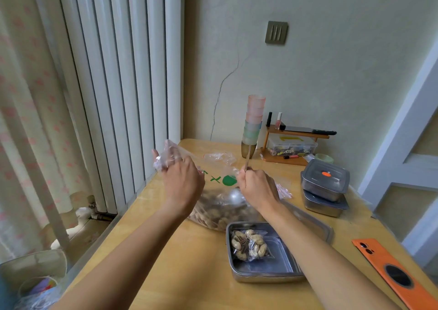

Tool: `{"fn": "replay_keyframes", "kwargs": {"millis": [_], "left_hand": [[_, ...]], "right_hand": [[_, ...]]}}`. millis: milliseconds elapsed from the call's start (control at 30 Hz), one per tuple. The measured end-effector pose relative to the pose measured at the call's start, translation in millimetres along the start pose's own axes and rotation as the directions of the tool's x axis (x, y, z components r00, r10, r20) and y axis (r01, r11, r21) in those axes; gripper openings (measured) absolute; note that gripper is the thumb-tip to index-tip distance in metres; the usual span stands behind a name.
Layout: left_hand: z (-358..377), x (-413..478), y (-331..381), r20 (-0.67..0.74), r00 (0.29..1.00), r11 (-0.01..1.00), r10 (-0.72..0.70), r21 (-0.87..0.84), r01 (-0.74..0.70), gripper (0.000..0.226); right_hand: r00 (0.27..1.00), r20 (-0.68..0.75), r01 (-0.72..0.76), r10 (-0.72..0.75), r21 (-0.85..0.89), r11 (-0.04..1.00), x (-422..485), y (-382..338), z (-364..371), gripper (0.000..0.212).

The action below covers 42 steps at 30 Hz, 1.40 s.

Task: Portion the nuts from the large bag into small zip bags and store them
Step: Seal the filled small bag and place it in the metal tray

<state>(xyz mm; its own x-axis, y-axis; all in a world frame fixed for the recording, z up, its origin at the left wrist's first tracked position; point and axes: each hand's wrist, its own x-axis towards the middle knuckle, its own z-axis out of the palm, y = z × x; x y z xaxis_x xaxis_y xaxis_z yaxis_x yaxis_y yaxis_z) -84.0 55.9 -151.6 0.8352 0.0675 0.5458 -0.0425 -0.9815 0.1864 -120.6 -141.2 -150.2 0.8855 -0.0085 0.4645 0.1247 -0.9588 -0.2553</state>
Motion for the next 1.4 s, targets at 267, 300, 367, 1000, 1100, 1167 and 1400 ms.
{"fn": "replay_keyframes", "kwargs": {"millis": [267,300,367,1000,1100,1167,1400], "left_hand": [[-4,-20,1,0.343,0.907,0.969,0.244,-0.040,-0.245,0.023],[-2,-24,2,0.434,0.854,0.954,0.288,-0.052,-0.296,0.018],[4,-28,3,0.572,0.752,0.935,0.327,-0.080,-0.345,0.017],[-8,-16,-2,0.466,0.832,0.937,0.299,-0.307,-0.165,0.027],[-8,-14,11,0.359,0.868,0.880,0.342,-0.447,-0.162,0.025],[0,-14,14,0.424,0.859,0.905,0.286,-0.415,-0.097,0.020],[13,-26,-5,0.525,0.851,0.997,-0.005,-0.067,0.048,0.026]], "right_hand": [[0.999,-0.036,0.022,-0.023,-0.046,0.999,-9,-3,9,0.030],[0.999,-0.039,0.023,-0.025,-0.053,0.998,-9,-4,11,0.028],[0.999,-0.030,0.028,-0.029,-0.055,0.998,-8,-5,13,0.026],[0.995,0.102,0.014,-0.022,0.076,0.997,-7,-15,30,0.027],[0.996,0.092,-0.008,-0.005,0.146,0.989,-6,-14,35,0.026],[0.997,0.083,-0.014,0.001,0.155,0.988,-6,-14,34,0.027],[0.982,0.181,-0.098,0.058,0.216,0.971,-1,-13,29,0.036]]}}
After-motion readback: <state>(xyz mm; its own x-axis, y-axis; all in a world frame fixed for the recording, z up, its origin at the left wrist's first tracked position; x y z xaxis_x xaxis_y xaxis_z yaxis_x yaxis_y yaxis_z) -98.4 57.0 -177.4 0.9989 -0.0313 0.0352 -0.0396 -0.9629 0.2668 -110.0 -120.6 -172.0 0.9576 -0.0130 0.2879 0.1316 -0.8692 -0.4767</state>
